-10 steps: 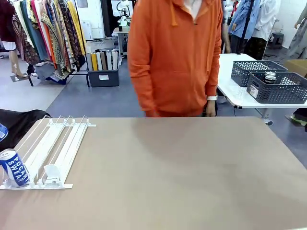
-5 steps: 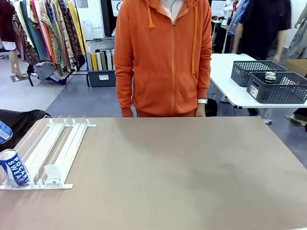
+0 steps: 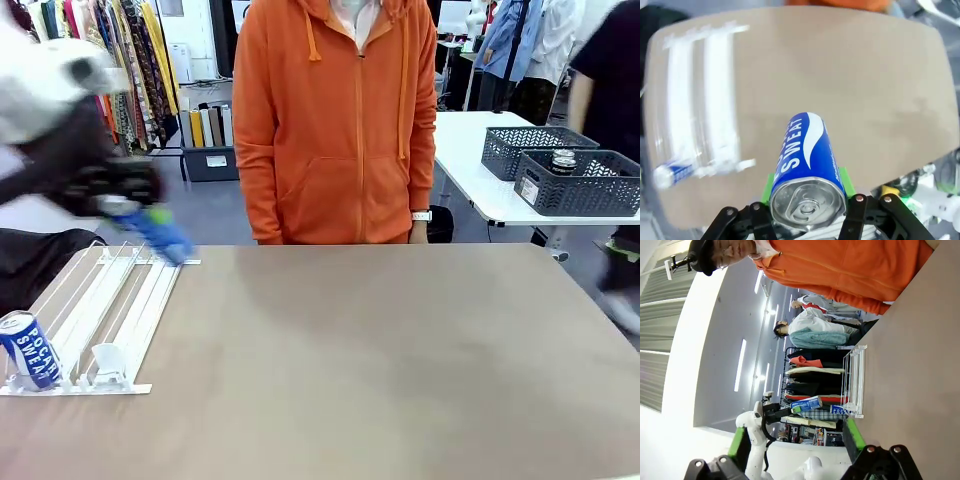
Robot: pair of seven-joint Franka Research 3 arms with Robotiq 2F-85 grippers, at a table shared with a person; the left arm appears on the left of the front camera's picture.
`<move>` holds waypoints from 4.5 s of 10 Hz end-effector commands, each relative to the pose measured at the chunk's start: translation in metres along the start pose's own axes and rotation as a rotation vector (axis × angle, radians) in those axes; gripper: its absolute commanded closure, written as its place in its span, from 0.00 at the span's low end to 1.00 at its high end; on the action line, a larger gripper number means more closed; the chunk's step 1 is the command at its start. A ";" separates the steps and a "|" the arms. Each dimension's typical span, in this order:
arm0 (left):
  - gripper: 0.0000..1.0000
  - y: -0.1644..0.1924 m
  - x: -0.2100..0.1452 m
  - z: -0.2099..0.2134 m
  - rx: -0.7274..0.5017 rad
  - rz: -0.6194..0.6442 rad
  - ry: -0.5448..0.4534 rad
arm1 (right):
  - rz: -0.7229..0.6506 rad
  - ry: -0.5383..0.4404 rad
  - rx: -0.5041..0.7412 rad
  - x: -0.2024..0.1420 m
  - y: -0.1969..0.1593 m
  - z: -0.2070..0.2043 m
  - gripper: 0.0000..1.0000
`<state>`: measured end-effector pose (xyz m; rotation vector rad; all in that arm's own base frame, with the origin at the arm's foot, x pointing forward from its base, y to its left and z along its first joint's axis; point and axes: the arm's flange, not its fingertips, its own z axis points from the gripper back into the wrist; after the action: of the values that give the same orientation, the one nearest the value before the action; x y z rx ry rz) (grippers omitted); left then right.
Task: Retrieve and store the cans from the dispenser.
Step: Pick up one can from the Automatic Can Dispenser and place it in the middle of the table.
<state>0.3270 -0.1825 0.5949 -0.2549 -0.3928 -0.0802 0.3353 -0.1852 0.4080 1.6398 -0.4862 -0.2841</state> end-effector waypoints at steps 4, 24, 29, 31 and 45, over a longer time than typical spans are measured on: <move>1.00 -0.194 -0.005 -0.127 0.040 -0.414 0.079 | 0.012 0.017 -0.003 0.000 0.003 0.001 0.00; 0.00 -0.215 -0.035 -0.213 0.090 -0.509 0.209 | 0.012 0.017 -0.003 0.000 0.003 0.001 0.00; 0.00 -0.113 0.022 -0.075 -0.175 -0.233 0.276 | 0.012 0.017 -0.003 0.000 0.003 0.001 0.00; 0.00 -0.010 0.043 -0.028 -0.321 0.010 0.210 | 0.012 0.017 -0.003 0.000 0.003 0.001 0.00; 0.00 0.333 -0.059 -0.029 -0.905 0.777 0.083 | 0.012 0.017 -0.003 0.000 0.003 0.001 0.00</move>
<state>0.3282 0.1305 0.4710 -1.2695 -0.1274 0.5184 0.3357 -0.1865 0.4091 1.6381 -0.4885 -0.2825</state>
